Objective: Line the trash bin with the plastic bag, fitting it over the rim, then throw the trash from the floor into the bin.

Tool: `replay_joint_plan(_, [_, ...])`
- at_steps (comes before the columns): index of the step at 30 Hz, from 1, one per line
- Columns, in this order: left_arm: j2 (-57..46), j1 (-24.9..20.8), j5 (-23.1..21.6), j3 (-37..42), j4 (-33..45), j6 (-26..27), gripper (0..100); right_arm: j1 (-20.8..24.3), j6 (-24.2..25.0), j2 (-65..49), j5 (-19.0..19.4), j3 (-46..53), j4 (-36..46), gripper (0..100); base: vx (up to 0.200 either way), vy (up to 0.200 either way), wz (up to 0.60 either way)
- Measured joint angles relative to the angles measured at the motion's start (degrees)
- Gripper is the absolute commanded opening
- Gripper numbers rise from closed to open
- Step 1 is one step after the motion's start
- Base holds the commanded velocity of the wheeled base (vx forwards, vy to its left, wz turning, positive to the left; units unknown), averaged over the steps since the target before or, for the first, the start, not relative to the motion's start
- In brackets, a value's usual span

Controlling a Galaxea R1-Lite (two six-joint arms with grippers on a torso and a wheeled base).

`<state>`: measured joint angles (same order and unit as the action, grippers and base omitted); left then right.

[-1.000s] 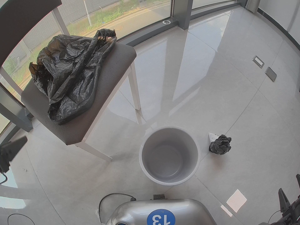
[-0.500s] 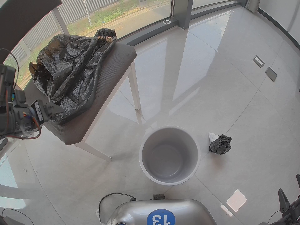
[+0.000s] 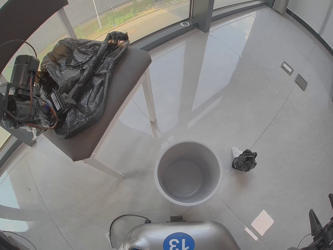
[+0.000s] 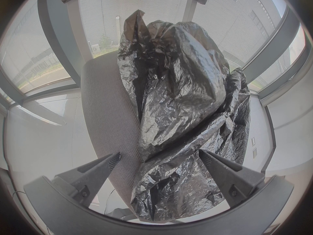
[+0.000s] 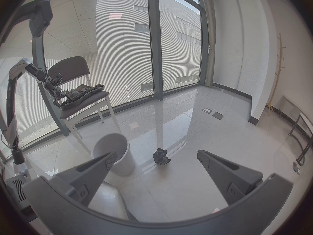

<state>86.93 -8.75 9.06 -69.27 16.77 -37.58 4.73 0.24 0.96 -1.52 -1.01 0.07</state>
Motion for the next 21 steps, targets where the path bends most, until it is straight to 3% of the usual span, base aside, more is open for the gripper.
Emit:
replay_joint_plan(15, [-0.5, -0.61, 0.0, 3.19, -0.44, 0.09, 100, 0.0, 0.0, 0.0, -0.15, 0.0, 0.0, 100, 0.0, 0.0, 0.0])
replay_joint_plan(16, [-0.57, -0.63, 0.0, 3.4, -0.46, 0.12, 0, 0.0, 0.02, 0.0, -0.15, 0.0, 0.02, 100, 0.0, 0.0, 0.0])
replay_joint_plan(21, [-0.66, -0.69, 0.13, 3.61, 0.13, 0.39, 0, 0.0, 0.09, 0.0, -0.2, 0.0, 0.0, 100, 0.0, 0.0, 0.0])
